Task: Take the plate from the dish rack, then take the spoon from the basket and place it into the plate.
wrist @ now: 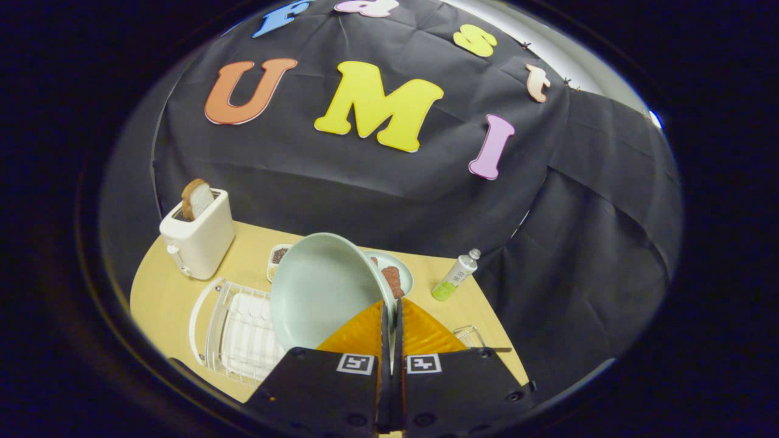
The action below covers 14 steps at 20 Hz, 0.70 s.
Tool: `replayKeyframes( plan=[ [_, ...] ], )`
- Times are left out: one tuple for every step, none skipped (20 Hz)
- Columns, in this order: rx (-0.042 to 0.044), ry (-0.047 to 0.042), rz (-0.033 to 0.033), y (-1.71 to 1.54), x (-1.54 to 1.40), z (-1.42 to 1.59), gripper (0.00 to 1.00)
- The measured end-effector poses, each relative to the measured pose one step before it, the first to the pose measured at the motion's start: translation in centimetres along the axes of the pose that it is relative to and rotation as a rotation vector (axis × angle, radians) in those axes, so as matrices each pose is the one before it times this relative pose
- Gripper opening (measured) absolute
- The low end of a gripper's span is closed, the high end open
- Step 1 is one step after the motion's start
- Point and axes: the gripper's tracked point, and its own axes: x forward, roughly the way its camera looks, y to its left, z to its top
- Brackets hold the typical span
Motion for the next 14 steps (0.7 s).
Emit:
replayKeyframes(
  plan=[
    [0.01884, 0.01407, 0.04229, 0.152, -0.064, -0.758, 0.06],
    [0.02177, 0.01769, 0.04072, -0.046, -0.222, -1.213, 0.06],
    [0.02178, 0.0137, 0.03838, -0.462, -0.321, -1.079, 0.06],
    [0.01479, 0.02754, 0.05276, -0.086, -0.08, -1.564, 0.06],
    [0.03264, 0.0443, 0.06768, 0.265, -0.261, -1.995, 0.06],
    [0.04391, 0.05808, 0.07101, 0.213, -0.108, -2.472, 0.06],
    [0.03301, 0.04526, 0.06071, 0.377, -0.182, -1.949, 0.06],
    [0.0209, 0.03703, 0.058, -0.407, 0.07, -1.809, 0.06],
    [0.00739, 0.02229, 0.02937, -0.814, 0.404, -1.348, 0.06],
    [0.01189, 0.01801, 0.02645, -0.95, 0.284, -1.371, 0.06],
    [0.0182, 0.01433, 0.02509, -0.798, 0.064, -1.435, 0.06],
    [0.02364, 0.00797, 0.02959, -0.759, -0.003, -0.946, 0.06],
    [0.00781, 0.00969, 0.02087, -1.017, -0.317, -1.047, 0.06],
    [-0.00169, 0.00856, 0.01423, -1.102, -0.128, -0.965, 0.06]
  ],
)
